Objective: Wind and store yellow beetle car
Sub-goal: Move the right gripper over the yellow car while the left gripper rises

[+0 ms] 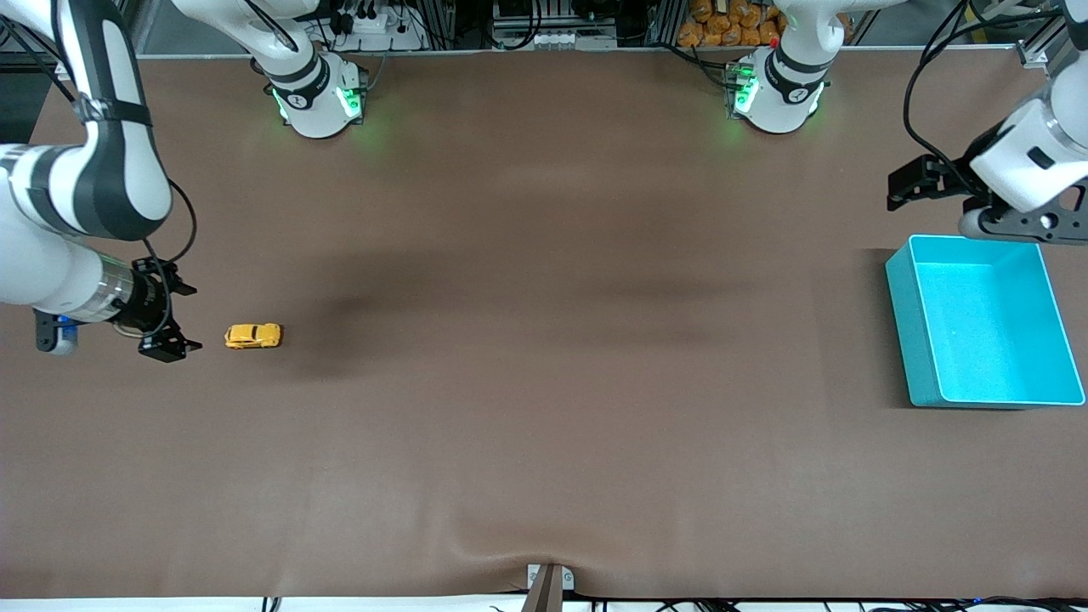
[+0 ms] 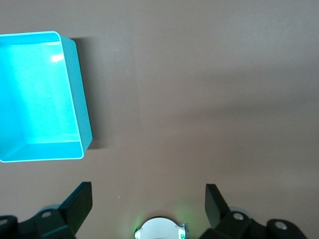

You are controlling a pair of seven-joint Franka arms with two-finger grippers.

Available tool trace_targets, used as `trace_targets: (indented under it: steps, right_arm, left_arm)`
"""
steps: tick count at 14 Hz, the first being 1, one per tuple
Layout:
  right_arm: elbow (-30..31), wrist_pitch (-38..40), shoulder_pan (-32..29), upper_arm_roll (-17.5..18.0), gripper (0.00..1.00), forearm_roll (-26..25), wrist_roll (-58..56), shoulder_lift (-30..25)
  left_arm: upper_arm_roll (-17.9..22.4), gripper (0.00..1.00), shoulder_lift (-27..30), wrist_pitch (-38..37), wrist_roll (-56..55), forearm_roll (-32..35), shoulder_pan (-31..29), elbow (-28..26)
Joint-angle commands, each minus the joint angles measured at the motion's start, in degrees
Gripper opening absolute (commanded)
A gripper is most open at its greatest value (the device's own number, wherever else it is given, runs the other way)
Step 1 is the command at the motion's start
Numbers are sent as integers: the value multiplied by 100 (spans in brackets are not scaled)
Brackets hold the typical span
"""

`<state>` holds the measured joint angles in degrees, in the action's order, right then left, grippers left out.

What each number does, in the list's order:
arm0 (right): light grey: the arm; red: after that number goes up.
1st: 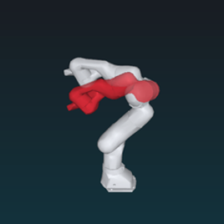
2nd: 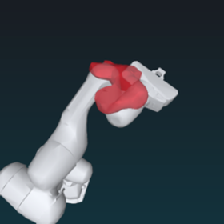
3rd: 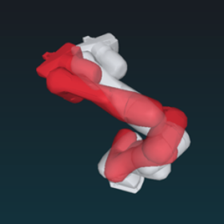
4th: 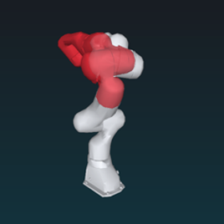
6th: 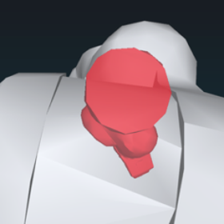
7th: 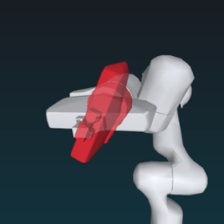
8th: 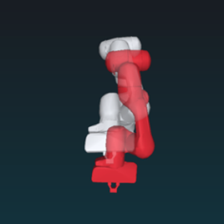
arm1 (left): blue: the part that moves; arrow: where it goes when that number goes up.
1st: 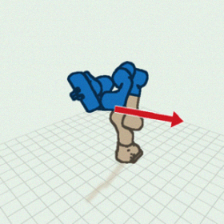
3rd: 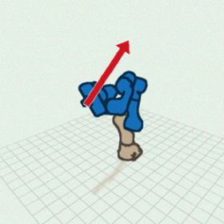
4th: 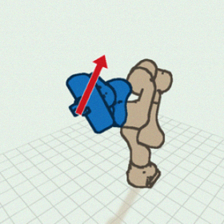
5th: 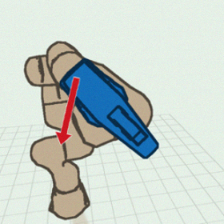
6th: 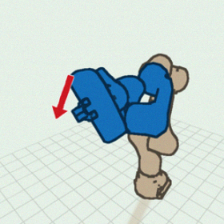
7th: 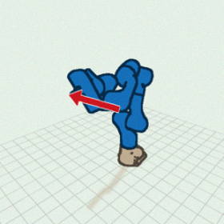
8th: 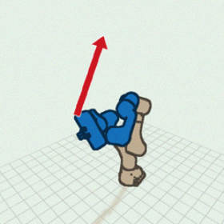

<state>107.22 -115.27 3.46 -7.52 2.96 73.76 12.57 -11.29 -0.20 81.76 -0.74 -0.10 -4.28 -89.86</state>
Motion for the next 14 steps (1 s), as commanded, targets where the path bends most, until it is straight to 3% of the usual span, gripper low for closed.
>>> trace_targets:
  steps: [1, 14]
  right_arm:
    - [238, -382, -39, 5, 100, 38, 585, 78]
    - [290, -1182, -276, -4, 100, 12, 824, 1159]
  left_arm:
    - [-180, 100, 82, -134, -76, 124, -20, 12]
    - [-330, 100, 55, -143, -111, 124, -29, 12]
